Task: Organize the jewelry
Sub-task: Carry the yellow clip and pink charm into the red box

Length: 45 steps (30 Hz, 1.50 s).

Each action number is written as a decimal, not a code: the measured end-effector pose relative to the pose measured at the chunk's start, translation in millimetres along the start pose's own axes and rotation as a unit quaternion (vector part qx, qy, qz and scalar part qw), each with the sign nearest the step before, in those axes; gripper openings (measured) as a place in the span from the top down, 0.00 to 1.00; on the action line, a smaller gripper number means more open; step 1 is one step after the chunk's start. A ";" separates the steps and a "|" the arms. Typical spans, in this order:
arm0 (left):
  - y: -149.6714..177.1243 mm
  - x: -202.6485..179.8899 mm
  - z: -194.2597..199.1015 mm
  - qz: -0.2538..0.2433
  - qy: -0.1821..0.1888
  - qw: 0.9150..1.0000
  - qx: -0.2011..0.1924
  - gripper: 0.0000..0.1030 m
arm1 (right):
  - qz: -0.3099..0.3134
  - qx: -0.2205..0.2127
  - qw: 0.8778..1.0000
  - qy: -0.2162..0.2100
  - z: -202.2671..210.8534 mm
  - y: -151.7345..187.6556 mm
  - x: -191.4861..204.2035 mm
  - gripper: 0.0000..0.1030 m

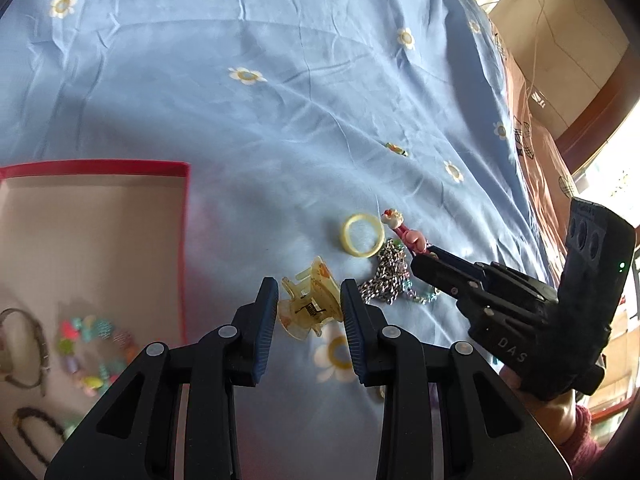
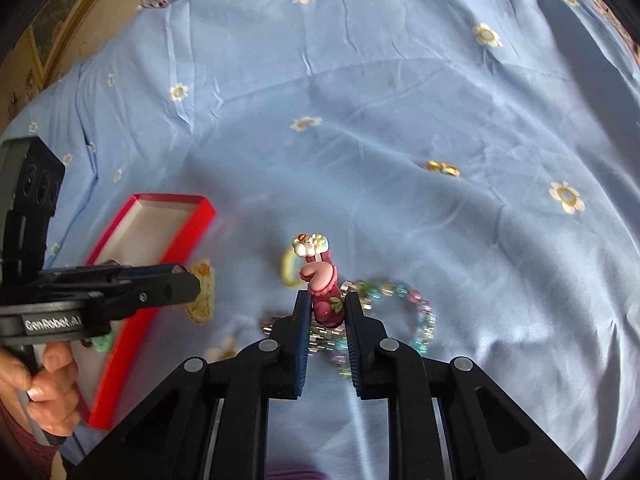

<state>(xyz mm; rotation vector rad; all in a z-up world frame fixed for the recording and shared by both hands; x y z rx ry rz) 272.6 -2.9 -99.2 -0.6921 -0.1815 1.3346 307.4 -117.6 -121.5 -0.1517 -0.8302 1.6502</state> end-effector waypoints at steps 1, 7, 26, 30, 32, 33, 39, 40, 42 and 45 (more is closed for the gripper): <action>0.8 2.7 4.7 0.000 -0.003 1.000 -0.003 0.71 | 0.000 -0.002 1.000 -0.005 1.7 -0.4 5.3 0.84; 7.2 23.5 30.0 0.010 -0.019 1.000 -0.019 0.71 | 0.003 -0.008 0.999 -0.033 7.2 -0.8 36.4 0.84; 22.6 104.1 77.3 0.054 -0.071 0.995 -0.042 0.71 | 0.038 0.012 0.995 -0.087 -14.4 6.1 122.2 0.84; 24.5 120.5 82.8 0.065 -0.079 0.994 -0.046 0.71 | 0.046 0.016 0.994 -0.094 -21.2 5.8 138.1 0.84; 25.8 129.5 85.0 0.070 -0.084 0.993 -0.046 0.71 | 0.051 0.019 0.994 -0.098 -24.6 5.5 146.5 0.84; 26.0 134.0 86.0 0.072 -0.086 0.993 -0.046 0.71 | 0.053 0.020 0.994 -0.099 -26.2 4.8 149.5 0.84; 25.1 162.0 90.4 0.082 -0.104 0.990 -0.046 0.71 | 0.061 0.033 0.992 -0.103 -44.4 2.8 168.9 0.84; 24.6 166.8 90.7 0.084 -0.106 0.990 -0.046 0.71 | 0.061 0.035 0.992 -0.104 -46.0 2.6 171.0 0.84; 24.0 174.0 90.5 0.087 -0.109 0.989 -0.045 0.71 | 0.064 0.036 0.992 -0.105 -51.7 0.8 177.6 0.84; 23.0 186.5 88.3 0.092 -0.118 0.988 -0.042 0.71 | 0.068 0.040 0.991 -0.106 -59.7 -1.0 185.1 0.84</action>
Point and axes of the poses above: each gripper's, at about its wrist camera, not at the fingertips, and z roughly against the way its jaws point, x to its left, y to its underside, the point moved 10 cm from there along -z, roughly the way its jaws point, and after that the axes turned 10 degrees about -z, right-handed, at the moved point
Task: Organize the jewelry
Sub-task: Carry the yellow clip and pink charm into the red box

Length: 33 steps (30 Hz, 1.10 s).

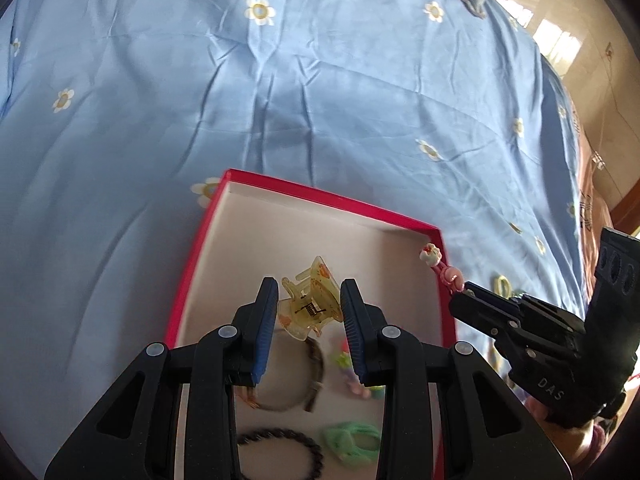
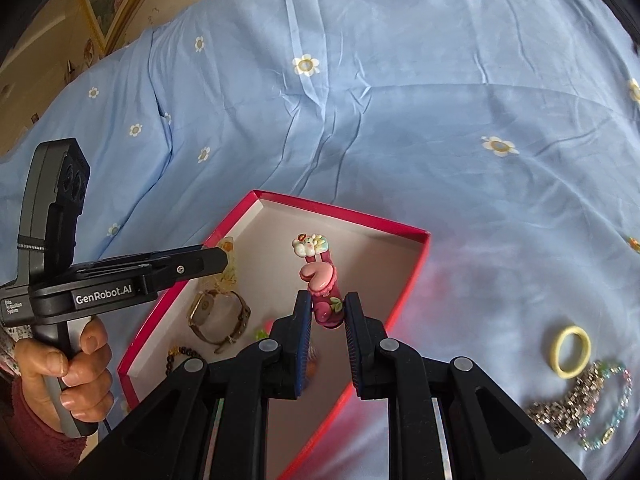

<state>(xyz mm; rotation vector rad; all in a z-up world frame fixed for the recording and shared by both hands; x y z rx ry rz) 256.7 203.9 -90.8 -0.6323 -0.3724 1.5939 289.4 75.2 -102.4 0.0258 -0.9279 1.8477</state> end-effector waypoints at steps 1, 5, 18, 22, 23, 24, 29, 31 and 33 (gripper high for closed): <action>-0.6 2.9 -2.1 0.002 -0.002 1.000 0.001 0.71 | 0.001 0.001 1.000 0.000 -3.0 -0.9 1.2 0.84; -3.0 13.0 -13.3 0.006 -0.012 1.000 0.010 0.71 | 0.006 0.009 1.000 0.002 -15.7 -4.1 5.2 0.84; -5.0 19.3 -39.3 -0.009 -0.036 0.999 0.027 0.70 | 0.021 0.055 0.998 0.033 -58.5 0.0 -0.3 0.84; -5.6 17.4 -42.5 -0.022 -0.046 0.998 0.026 0.70 | 0.023 0.064 0.997 0.042 -64.8 3.2 -5.6 0.84; -5.1 17.3 -43.3 -0.022 -0.046 0.998 0.028 0.70 | 0.023 0.067 0.997 0.043 -66.4 4.5 -7.0 0.84; -4.3 17.4 -44.4 -0.022 -0.045 0.998 0.029 0.70 | 0.023 0.067 0.997 0.043 -67.0 4.9 -7.3 0.84; -3.5 17.3 -44.7 -0.022 -0.042 0.998 0.028 0.70 | 0.025 0.067 0.996 0.043 -67.4 6.5 -7.6 0.83; -1.9 16.6 -46.5 -0.023 -0.042 0.998 0.033 0.70 | 0.023 0.066 0.997 0.039 -67.1 6.5 -7.6 0.83; 0.9 15.7 -47.9 -0.025 -0.043 0.998 0.036 0.70 | 0.021 0.065 0.997 0.036 -66.8 6.5 -7.0 0.82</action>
Point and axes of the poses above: each gripper's, at about its wrist camera, not at the fingertips, and z roughly against the way its jaws point, x to its left, y to its underside, the point moved 10 cm from there along -z, roughly the way its jaws point, and after that the axes turned 10 degrees about -z, right-handed, at the moved point
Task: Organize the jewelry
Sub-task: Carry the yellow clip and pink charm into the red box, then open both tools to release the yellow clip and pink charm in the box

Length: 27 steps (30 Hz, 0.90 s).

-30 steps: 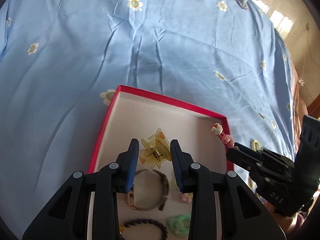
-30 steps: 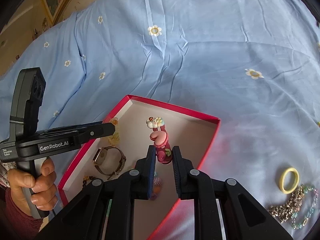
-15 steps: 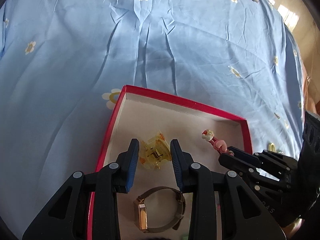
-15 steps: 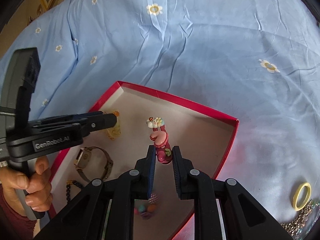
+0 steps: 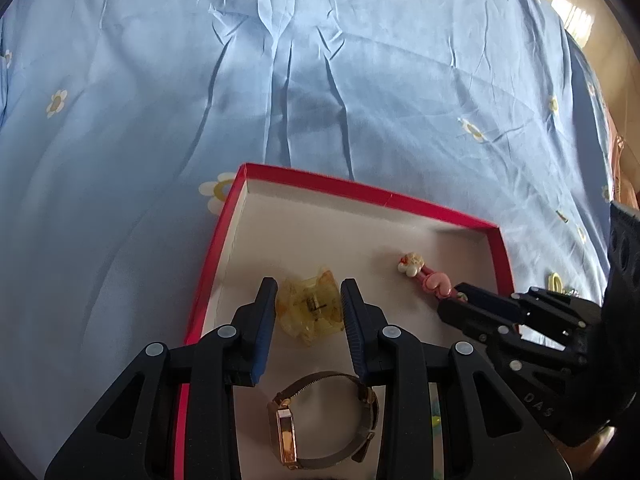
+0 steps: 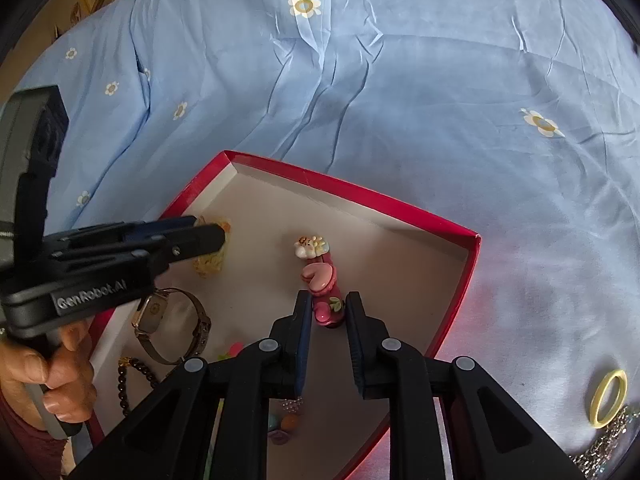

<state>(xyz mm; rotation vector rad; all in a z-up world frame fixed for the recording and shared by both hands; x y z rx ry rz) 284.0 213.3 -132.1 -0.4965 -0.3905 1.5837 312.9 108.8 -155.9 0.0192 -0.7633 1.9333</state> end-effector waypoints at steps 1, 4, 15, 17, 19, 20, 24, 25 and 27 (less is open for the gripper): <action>1.0 -0.6 -0.5 0.000 0.001 1.000 0.001 0.70 | -0.001 -0.001 1.000 -0.001 0.3 0.1 0.0 0.82; 3.2 -1.6 -1.4 0.001 0.003 1.000 0.003 0.70 | -0.006 -0.002 1.000 -0.007 1.1 -0.2 -0.5 0.82; 5.7 -3.6 -1.8 0.006 0.008 1.000 0.006 0.58 | -0.014 -0.013 1.000 -0.013 14.4 0.3 -0.2 0.70; 6.5 -4.7 -0.3 0.007 0.010 1.000 0.005 0.56 | -0.017 -0.018 1.000 -0.014 19.1 -0.1 -1.3 0.69; 7.8 -5.9 1.8 0.007 0.011 1.000 0.005 0.55 | -0.022 -0.025 0.999 -0.016 26.2 -0.4 -3.1 0.68; 7.8 -5.9 2.3 0.008 0.011 1.000 0.005 0.55 | -0.024 -0.028 0.999 -0.017 29.8 -0.1 -3.8 0.66; 10.3 -8.4 8.9 0.010 0.015 1.000 0.002 0.53 | -0.033 -0.041 0.998 -0.021 45.0 0.3 -6.0 0.62; 11.5 -9.4 12.7 0.012 0.013 1.000 -0.002 0.51 | -0.035 -0.045 0.998 -0.022 49.3 0.7 -6.4 0.61; 13.6 -9.7 19.0 0.019 0.010 1.000 -0.009 0.48 | -0.040 -0.054 0.997 -0.023 59.4 2.1 -8.6 0.56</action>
Point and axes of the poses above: each gripper's, at about its wrist camera, not at the fingertips, and z roughly against the way its jaws point, x to its left, y to its underside, the point moved 10 cm from there along -z, roughly the way its jaws point, and after that the axes turned 10 degrees about -z, right-handed, at the moved point
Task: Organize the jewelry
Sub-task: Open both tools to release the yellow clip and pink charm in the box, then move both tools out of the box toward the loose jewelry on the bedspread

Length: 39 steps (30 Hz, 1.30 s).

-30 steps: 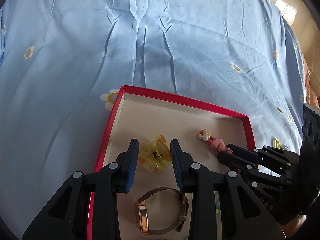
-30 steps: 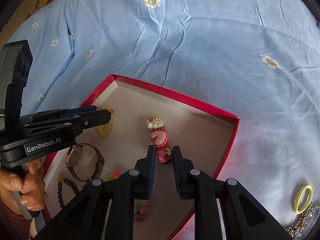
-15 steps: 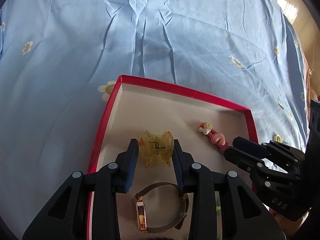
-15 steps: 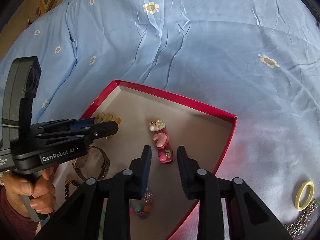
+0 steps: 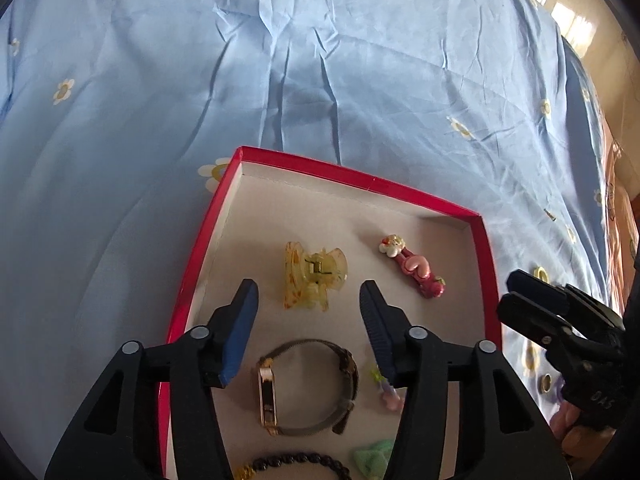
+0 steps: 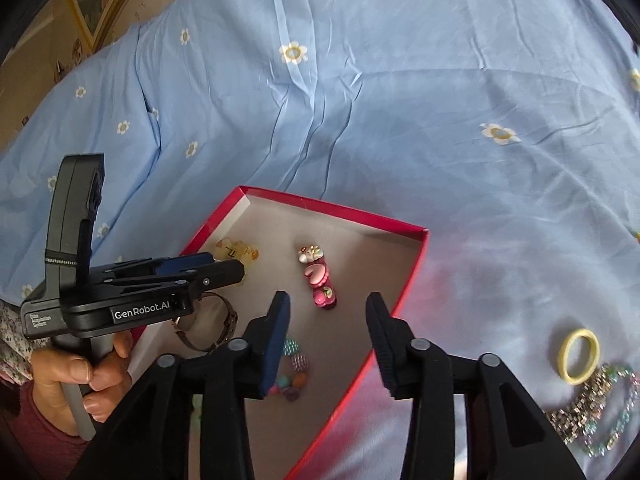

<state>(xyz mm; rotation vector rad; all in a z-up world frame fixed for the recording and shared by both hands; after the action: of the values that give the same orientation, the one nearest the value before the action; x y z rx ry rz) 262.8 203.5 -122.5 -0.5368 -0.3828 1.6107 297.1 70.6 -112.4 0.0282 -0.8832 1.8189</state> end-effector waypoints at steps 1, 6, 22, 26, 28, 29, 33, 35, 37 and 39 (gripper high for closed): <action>1.3 -0.3 3.1 0.005 0.001 1.000 -0.003 0.47 | -0.003 -0.004 1.000 -0.001 4.5 0.4 -0.4 0.55; 8.8 -4.2 20.1 0.028 0.014 0.999 -0.017 0.47 | -0.015 -0.018 1.000 0.001 23.9 3.4 -7.9 0.53; 23.2 -73.7 56.3 0.001 0.056 0.998 -0.033 0.44 | -0.062 -0.049 0.996 0.030 86.2 25.2 -61.7 0.48; 23.9 -96.3 60.3 -0.013 0.066 0.997 -0.032 0.44 | -0.073 -0.057 0.995 0.039 102.5 31.0 -78.2 0.48; 23.9 -106.2 61.4 -0.019 0.071 0.997 -0.031 0.44 | -0.078 -0.061 0.994 0.044 110.6 34.1 -86.1 0.47; 24.2 -112.4 61.7 -0.024 0.074 0.997 -0.030 0.44 | -0.080 -0.063 0.994 0.046 113.7 35.3 -89.5 0.47; 26.5 -132.7 61.6 -0.038 0.082 0.996 -0.027 0.42 | -0.090 -0.071 0.992 0.058 131.5 42.4 -108.0 0.46; 28.9 -144.3 60.0 -0.046 0.087 0.995 -0.023 0.42 | -0.096 -0.074 0.991 0.062 138.6 45.5 -116.3 0.46; 31.2 -155.1 58.4 -0.055 0.091 0.994 -0.020 0.42 | -0.101 -0.078 0.989 0.069 146.6 49.5 -126.4 0.45; 33.2 -163.4 57.0 -0.061 0.095 0.993 -0.017 0.42 | -0.108 -0.079 0.988 0.075 152.9 53.2 -136.8 0.45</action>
<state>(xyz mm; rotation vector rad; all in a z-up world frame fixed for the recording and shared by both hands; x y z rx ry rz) 213.2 41.5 -74.0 -0.6736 -0.2946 1.4244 255.9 -135.7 -87.0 -0.1083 -0.8805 1.5248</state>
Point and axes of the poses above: each gripper's, at about its wrist camera, not at the fingertips, and z roughly against the way its jaws point, x to its left, y to its underside, the point moved 10 cm from there along -z, roughly the way its jaws point, and after that the axes turned 10 degrees about -z, right-handed, at the moved point
